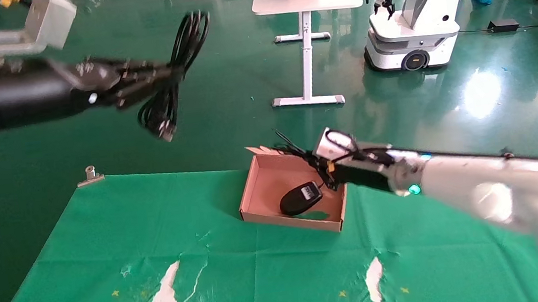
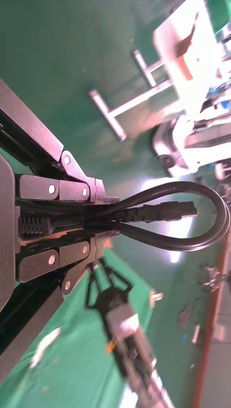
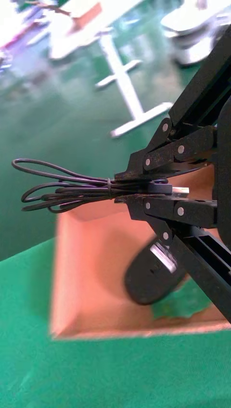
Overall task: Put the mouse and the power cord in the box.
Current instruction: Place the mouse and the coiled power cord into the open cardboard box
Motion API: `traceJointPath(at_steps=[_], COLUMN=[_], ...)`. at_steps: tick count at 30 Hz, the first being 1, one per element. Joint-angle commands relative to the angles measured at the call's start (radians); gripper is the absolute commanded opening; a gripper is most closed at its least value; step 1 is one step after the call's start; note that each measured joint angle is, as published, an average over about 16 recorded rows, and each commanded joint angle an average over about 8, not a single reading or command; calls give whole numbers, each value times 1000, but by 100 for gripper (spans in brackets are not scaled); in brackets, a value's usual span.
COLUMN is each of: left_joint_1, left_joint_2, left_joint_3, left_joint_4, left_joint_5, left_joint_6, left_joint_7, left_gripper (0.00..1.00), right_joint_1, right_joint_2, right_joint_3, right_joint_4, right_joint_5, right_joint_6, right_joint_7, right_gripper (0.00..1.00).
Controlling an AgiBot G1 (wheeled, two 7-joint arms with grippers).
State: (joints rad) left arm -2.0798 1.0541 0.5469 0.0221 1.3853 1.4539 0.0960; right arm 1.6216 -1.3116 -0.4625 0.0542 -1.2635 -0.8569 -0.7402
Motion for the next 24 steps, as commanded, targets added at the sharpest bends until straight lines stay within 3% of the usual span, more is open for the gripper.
traceJointPath(at_steps=[1, 5, 7, 17, 24], left_joint_1=[1, 17, 26, 80, 157], left_joint_2=[-19, -28, -24, 87, 237], left_joint_3=[5, 23, 33, 117, 189], left_joint_4=[1, -15, -27, -95, -118], left_joint_5=[8, 33, 48, 169, 276], left_joint_6=[28, 62, 66, -45, -256], left_joint_7=[-3, 25, 45, 169, 277], left_gripper=[0, 0, 0, 0, 0], right_joint_1=[-15, -26, -27, -26, -1], right_joint_2=[-35, -40, -39, -20, 42], right_joint_3=[2, 1, -1, 1, 30], right_joint_4=[-24, -12, -6, 7, 19], right_joint_5=[1, 4, 3, 16, 58], right_joint_6=[82, 87, 85, 53, -19], right_joint_7=[-1, 3, 4, -29, -81], right_gripper=[37, 86, 100, 100, 100])
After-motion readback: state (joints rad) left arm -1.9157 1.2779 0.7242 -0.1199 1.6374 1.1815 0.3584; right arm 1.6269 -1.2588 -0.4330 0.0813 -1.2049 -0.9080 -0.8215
